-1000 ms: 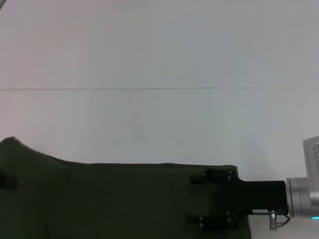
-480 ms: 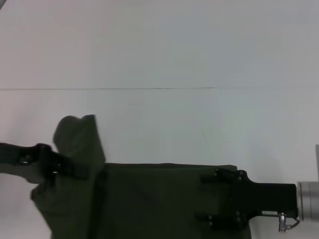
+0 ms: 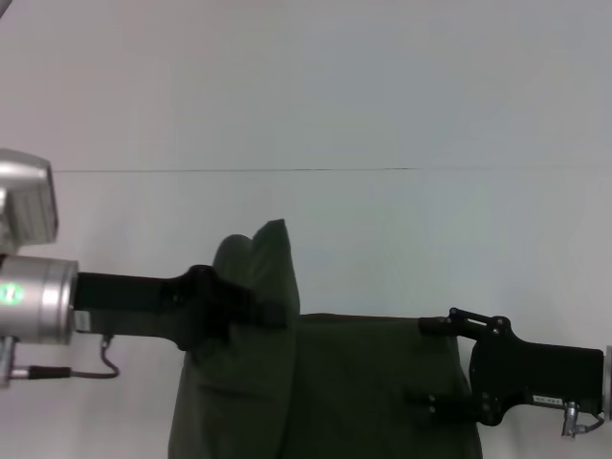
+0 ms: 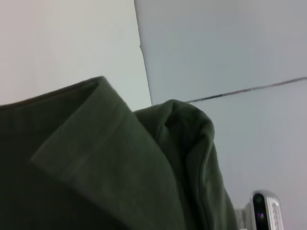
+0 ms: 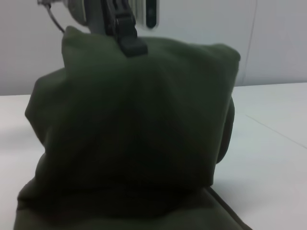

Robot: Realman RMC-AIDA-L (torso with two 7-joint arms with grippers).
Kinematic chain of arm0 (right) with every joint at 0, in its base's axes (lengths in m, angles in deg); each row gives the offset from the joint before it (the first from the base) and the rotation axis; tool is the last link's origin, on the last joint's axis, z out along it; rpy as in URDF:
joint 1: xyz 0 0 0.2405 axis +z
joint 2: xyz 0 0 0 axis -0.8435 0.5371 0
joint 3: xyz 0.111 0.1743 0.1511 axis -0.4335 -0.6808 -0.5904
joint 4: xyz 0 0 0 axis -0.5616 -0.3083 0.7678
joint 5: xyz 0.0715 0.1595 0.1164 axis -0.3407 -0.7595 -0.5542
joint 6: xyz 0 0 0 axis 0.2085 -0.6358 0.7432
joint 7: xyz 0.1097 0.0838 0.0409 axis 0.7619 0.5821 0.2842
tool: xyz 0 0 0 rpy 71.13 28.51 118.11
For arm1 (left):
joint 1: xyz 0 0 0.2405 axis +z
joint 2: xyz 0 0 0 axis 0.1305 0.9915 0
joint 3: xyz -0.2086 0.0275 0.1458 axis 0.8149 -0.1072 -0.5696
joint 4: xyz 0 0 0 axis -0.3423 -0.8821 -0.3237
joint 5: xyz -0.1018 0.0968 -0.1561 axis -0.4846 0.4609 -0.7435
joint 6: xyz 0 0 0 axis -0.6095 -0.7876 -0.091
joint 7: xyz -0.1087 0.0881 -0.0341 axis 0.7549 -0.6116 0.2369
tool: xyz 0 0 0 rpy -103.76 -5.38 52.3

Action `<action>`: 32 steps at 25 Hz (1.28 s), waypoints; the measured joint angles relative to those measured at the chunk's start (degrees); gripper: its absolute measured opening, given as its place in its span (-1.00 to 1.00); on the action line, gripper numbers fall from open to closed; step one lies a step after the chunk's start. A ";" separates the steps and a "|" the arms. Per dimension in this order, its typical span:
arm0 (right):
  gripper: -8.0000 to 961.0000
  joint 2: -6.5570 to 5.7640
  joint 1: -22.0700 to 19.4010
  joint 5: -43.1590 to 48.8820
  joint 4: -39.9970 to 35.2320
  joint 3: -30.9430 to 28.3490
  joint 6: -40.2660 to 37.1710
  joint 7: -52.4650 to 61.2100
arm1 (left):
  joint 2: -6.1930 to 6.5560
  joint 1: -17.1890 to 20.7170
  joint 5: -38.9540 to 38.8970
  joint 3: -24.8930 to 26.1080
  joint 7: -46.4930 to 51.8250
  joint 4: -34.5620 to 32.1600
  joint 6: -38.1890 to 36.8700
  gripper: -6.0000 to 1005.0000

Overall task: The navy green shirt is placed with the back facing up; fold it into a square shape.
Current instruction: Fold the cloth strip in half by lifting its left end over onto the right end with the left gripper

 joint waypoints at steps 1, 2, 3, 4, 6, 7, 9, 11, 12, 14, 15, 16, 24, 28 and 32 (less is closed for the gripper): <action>0.87 0.00 -0.15 -0.09 -0.11 -0.04 0.04 0.00 | -0.28 0.01 -0.39 0.05 -0.03 1.10 0.70 -0.90; 0.87 0.00 -0.27 -0.15 -0.16 -0.10 0.07 0.00 | -0.55 0.10 -0.92 0.08 -0.12 2.20 1.42 -0.90; 0.87 -0.01 -0.37 -0.24 -0.17 -0.19 0.09 0.00 | -0.80 0.24 -1.47 0.07 -0.24 3.00 1.93 -0.90; 0.87 0.00 -0.42 -0.25 -0.17 -0.24 0.10 0.00 | -1.14 0.40 -1.97 0.00 -0.36 3.73 2.31 -0.90; 0.87 0.00 -0.54 -0.27 -0.18 -0.31 0.13 0.00 | -1.94 0.63 -2.34 -0.07 -0.58 4.43 2.71 -0.90; 0.87 0.00 -0.58 -0.27 -0.19 -0.37 0.16 0.00 | -2.40 0.79 -2.45 0.03 -0.71 4.47 2.91 -0.90; 0.87 0.00 -0.62 -0.27 -0.19 -0.45 0.24 0.00 | -3.36 1.29 -3.07 0.25 -1.00 4.59 3.49 -0.90; 0.87 0.00 -0.63 -0.27 -0.19 -0.62 0.33 0.00 | -4.11 1.86 -4.09 0.26 -1.26 4.72 4.26 -0.90; 0.87 0.00 -0.63 -0.27 -0.19 -0.74 0.38 0.00 | -4.53 2.17 -4.53 0.18 -1.33 4.84 4.70 -0.90; 0.87 -0.01 -0.62 -0.27 -0.19 -0.98 0.45 0.00 | -5.18 2.61 -5.05 0.06 -1.51 5.35 5.54 -0.90; 0.87 0.00 -0.61 -0.27 -0.19 -1.00 0.47 0.00 | -5.39 2.74 -5.13 0.07 -1.71 5.96 5.93 -0.90; 0.87 0.00 -0.58 -0.27 -0.19 -1.02 0.50 0.00 | -5.53 2.80 -5.19 0.11 -1.93 6.59 6.25 -0.90; 0.87 0.00 -0.24 -0.27 -0.19 -1.03 0.91 0.00 | -6.17 2.75 -8.06 0.25 -3.24 9.01 7.73 -0.90; 0.87 0.00 -0.24 -0.27 -0.19 -1.03 1.05 0.00 | -6.25 2.88 -9.53 0.01 -3.61 9.66 8.36 -0.90; 0.87 0.00 -0.28 -0.26 -0.19 -1.03 1.09 0.00 | -6.37 3.15 -9.26 -0.12 -3.81 9.90 9.43 -0.90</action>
